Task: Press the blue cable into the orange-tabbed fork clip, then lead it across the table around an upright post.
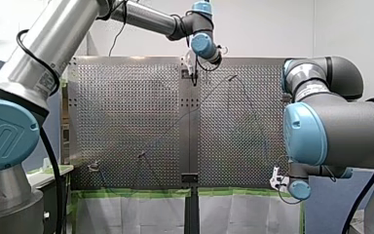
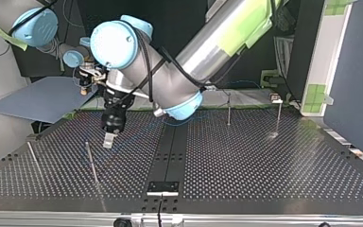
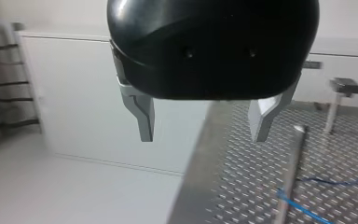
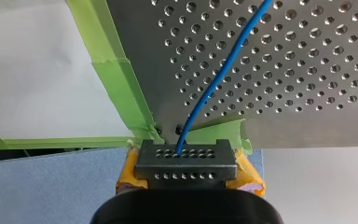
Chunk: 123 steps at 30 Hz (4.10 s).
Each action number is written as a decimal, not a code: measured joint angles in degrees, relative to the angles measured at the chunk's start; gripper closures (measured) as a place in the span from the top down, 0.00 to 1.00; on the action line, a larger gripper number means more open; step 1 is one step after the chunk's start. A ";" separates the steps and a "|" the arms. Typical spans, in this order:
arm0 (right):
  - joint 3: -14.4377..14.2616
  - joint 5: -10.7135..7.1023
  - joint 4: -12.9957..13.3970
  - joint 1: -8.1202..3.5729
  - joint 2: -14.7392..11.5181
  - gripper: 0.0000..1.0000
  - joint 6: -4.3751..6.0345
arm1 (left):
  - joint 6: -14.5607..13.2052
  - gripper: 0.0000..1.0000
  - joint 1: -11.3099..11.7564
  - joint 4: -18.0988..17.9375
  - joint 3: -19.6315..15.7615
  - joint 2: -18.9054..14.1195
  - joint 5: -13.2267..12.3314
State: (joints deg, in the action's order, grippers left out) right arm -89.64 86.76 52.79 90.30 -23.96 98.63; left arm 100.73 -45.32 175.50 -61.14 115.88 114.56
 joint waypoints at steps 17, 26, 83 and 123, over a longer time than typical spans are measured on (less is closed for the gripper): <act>0.01 0.00 -0.05 0.10 0.00 0.00 -0.01 | 7.84 1.00 -0.15 -9.16 -9.17 -9.17 0.56; 0.02 0.00 -0.05 0.10 0.00 0.00 0.00 | 8.15 1.00 0.00 -13.93 -13.92 -13.93 0.59; 0.02 0.00 -0.05 0.40 0.00 0.00 -0.11 | 3.36 1.00 4.25 -44.84 -44.83 -16.30 15.80; 0.03 -0.18 -0.05 0.79 -0.01 0.00 -0.35 | 7.78 1.00 9.00 -49.44 -67.72 -16.28 9.22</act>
State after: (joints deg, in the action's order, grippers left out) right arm -89.61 86.58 52.74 91.09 -23.98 98.28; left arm 108.51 -36.33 126.06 -128.87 99.61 123.78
